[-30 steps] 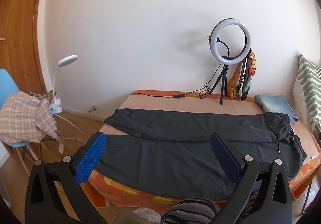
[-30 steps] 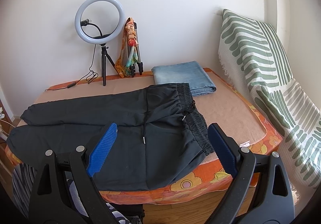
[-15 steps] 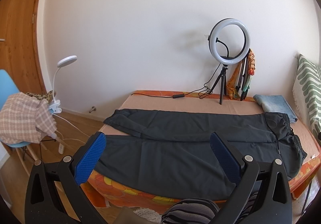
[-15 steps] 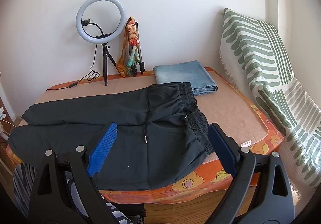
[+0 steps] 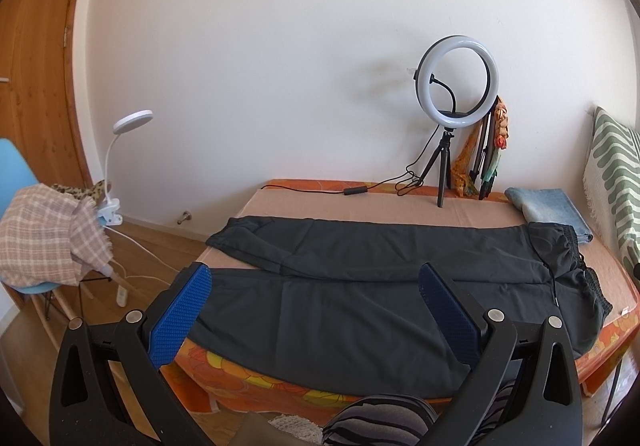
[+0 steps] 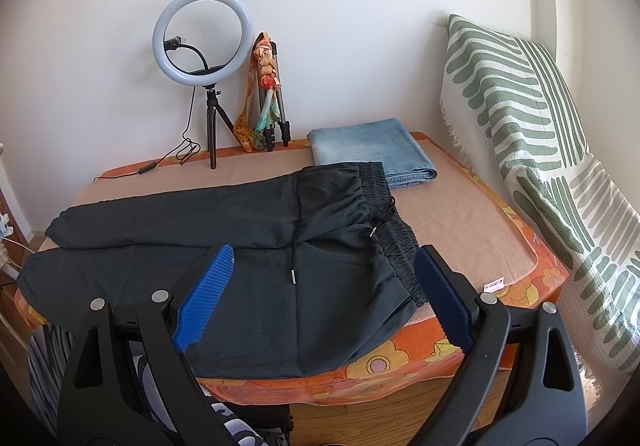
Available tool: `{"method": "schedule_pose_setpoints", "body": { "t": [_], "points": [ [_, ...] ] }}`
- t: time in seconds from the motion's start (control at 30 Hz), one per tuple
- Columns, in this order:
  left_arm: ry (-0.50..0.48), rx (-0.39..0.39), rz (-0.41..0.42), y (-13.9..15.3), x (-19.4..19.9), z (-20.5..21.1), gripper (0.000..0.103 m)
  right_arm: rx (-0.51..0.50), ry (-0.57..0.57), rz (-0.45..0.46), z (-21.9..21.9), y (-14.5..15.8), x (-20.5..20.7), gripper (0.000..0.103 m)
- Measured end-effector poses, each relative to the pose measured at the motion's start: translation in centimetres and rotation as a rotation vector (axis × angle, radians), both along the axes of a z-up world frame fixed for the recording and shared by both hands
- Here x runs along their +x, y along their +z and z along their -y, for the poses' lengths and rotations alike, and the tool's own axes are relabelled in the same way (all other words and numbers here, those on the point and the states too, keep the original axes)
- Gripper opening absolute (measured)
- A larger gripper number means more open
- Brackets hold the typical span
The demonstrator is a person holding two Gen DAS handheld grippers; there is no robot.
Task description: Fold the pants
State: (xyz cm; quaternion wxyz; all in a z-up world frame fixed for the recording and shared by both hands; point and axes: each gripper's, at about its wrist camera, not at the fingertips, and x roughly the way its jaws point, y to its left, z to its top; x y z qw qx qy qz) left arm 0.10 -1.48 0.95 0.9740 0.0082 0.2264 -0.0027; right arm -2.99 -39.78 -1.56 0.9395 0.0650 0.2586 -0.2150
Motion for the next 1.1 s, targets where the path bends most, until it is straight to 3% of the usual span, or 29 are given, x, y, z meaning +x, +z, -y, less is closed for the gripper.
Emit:
{"method": "schedule_pose_setpoints", "body": {
  "t": [0.63,0.97,1.1],
  "points": [
    [-0.002,0.024,0.001,-0.4,0.6,-0.4,0.103,0.012,0.011,-0.008,-0.3,-0.2,0.5,0.094],
    [-0.019,0.036,-0.066,-1.0,4.4,-3.3,0.103,0.046,0.103,-0.006,-0.1,1.2,4.3,0.094],
    [-0.090,-0.005,-0.077,-1.6,6.3,-5.0,0.103,0.051,0.174,-0.023,0.2,2.3,7.1,0.094]
  ]
}}
